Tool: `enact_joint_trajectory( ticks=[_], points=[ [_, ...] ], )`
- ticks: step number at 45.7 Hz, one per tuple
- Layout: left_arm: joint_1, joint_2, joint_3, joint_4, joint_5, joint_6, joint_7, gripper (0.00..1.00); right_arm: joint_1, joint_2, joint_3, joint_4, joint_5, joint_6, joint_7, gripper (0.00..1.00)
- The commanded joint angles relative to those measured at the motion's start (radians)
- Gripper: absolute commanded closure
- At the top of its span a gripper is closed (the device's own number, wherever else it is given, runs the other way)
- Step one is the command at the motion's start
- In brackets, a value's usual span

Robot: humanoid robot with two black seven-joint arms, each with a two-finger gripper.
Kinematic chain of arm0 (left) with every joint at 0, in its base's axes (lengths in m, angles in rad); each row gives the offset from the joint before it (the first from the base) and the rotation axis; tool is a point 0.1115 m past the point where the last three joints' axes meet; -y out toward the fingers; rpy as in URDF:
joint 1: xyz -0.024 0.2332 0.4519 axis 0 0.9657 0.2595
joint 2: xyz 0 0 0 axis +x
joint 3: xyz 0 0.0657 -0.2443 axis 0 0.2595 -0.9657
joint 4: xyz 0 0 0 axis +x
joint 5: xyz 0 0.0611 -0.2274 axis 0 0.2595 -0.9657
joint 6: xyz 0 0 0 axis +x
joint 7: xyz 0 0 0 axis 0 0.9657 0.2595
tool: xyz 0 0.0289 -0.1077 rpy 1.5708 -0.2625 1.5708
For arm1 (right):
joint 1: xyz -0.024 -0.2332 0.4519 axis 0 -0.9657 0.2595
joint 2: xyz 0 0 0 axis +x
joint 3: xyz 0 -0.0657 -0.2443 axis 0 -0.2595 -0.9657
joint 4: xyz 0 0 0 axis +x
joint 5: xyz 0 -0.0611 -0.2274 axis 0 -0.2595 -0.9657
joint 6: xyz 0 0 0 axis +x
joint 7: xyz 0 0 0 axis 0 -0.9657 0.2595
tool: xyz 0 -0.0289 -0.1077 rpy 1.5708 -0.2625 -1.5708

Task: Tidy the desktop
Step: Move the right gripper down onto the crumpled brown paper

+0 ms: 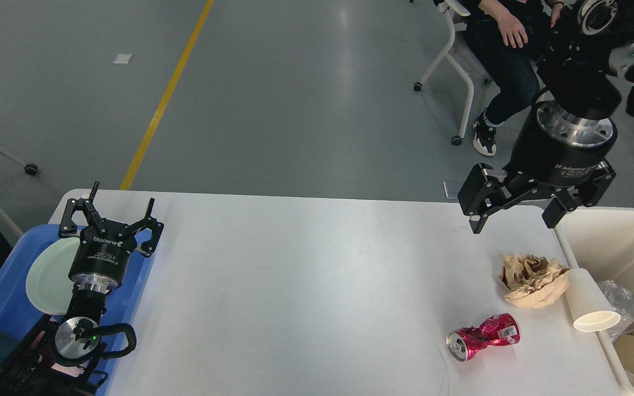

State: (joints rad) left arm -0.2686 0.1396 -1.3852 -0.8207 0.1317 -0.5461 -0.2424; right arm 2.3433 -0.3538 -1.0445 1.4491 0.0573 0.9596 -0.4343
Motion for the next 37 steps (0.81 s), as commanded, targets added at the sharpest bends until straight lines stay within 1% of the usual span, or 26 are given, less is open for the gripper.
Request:
enact_joint_trajectory(
  ticks=[1, 2, 3, 4, 7, 8, 9, 11, 17, 22, 32, 37],
  points=[
    [-0.001, 0.0, 0.0, 0.0, 0.0, 0.0, 0.0, 0.04, 0.001, 0.013, -0.037, 0.004, 0.006, -0.036, 0.019, 0.0],
    [-0.001, 0.0, 0.0, 0.0, 0.0, 0.0, 0.0, 0.04, 0.001, 0.019, -0.054, 0.005, 0.009, -0.059, 0.037, 0.0],
    [0.0, 0.0, 0.0, 0.0, 0.0, 0.0, 0.0, 0.04, -0.001, 0.03, -0.074, 0.005, 0.012, -0.085, 0.067, 0.0],
    [0.0, 0.0, 0.0, 0.0, 0.0, 0.0, 0.0, 0.04, -0.002, 0.041, -0.098, 0.005, 0.016, -0.108, 0.109, 0.0],
    [0.0, 0.0, 0.0, 0.0, 0.0, 0.0, 0.0, 0.04, -0.005, 0.062, -0.163, 0.005, 0.018, -0.148, 0.274, 0.0],
    [0.0, 0.0, 0.0, 0.0, 0.0, 0.0, 0.0, 0.04, -0.006, 0.064, -0.173, 0.005, 0.013, -0.15, 0.311, 0.0],
    [0.0, 0.0, 0.0, 0.0, 0.0, 0.0, 0.0, 0.04, -0.006, 0.064, -0.18, 0.007, 0.012, -0.148, 0.334, 0.0],
    [-0.001, 0.0, 0.0, 0.0, 0.0, 0.0, 0.0, 0.04, -0.006, 0.064, -0.18, 0.008, 0.013, -0.145, 0.333, 0.0],
    [0.0, 0.0, 0.0, 0.0, 0.0, 0.0, 0.0, 0.04, -0.006, 0.059, -0.178, 0.011, 0.015, -0.128, 0.292, 0.0],
    [0.0, 0.0, 0.0, 0.0, 0.0, 0.0, 0.0, 0.04, -0.01, 0.056, -0.175, 0.011, 0.018, -0.128, 0.269, 0.0],
    [0.0, 0.0, 0.0, 0.0, 0.0, 0.0, 0.0, 0.04, -0.067, 0.046, -0.183, -0.001, 0.018, -0.147, 0.267, 0.0],
    [0.0, 0.0, 0.0, 0.0, 0.0, 0.0, 0.0, 0.04, -0.171, 0.012, -0.186, -0.056, 0.018, -0.177, 0.267, 0.0]
  ],
)
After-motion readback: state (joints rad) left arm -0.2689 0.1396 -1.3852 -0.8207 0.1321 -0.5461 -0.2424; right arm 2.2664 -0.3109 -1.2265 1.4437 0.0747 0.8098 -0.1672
